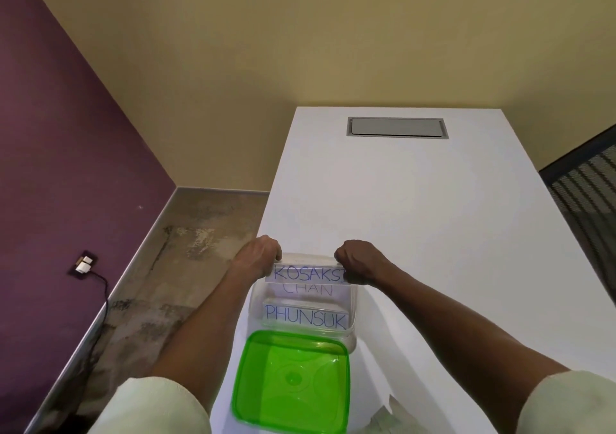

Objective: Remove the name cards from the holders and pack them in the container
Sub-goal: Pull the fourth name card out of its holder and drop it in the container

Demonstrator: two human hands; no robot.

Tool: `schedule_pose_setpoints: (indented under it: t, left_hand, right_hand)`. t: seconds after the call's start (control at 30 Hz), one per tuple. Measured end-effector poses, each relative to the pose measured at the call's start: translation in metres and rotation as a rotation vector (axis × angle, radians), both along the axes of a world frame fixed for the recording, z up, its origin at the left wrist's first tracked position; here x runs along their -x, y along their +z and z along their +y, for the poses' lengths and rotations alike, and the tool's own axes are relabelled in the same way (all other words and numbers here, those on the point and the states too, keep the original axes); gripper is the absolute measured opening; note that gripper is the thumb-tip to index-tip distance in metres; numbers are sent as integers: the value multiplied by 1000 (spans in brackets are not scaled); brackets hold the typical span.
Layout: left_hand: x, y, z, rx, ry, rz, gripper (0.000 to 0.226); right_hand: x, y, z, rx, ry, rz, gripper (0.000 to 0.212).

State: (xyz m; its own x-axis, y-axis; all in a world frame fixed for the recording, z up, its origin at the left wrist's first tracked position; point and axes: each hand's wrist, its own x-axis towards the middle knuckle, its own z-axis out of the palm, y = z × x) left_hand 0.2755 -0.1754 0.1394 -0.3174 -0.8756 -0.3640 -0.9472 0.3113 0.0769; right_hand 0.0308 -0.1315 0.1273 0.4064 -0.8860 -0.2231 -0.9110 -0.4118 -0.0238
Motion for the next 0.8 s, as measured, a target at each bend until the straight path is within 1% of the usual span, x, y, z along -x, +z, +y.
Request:
schedule_pose_setpoints:
  t: [0.03, 0.27, 0.43, 0.63, 0.8]
  left_hand:
    - [-1, -3, -1, 0, -5, -9, 44]
    - [-5, -8, -11, -44, -10, -19, 45]
    - [-1, -13, -10, -11, -28, 1, 42]
    - [0, -25, -5, 40, -51, 0, 35]
    - [1, -35, -2, 49, -71, -48, 33]
  right_hand:
    - [-2, 0, -3, -1, 14, 3, 15]
    - [-9, -4, -12, -2, 92, 46, 12]
    - [-6, -12, -7, -17, 82, 30, 17]
    - [-8, -18, -2, 3, 98, 36, 15]
    - [-12, -21, 2, 9, 141, 53, 15]
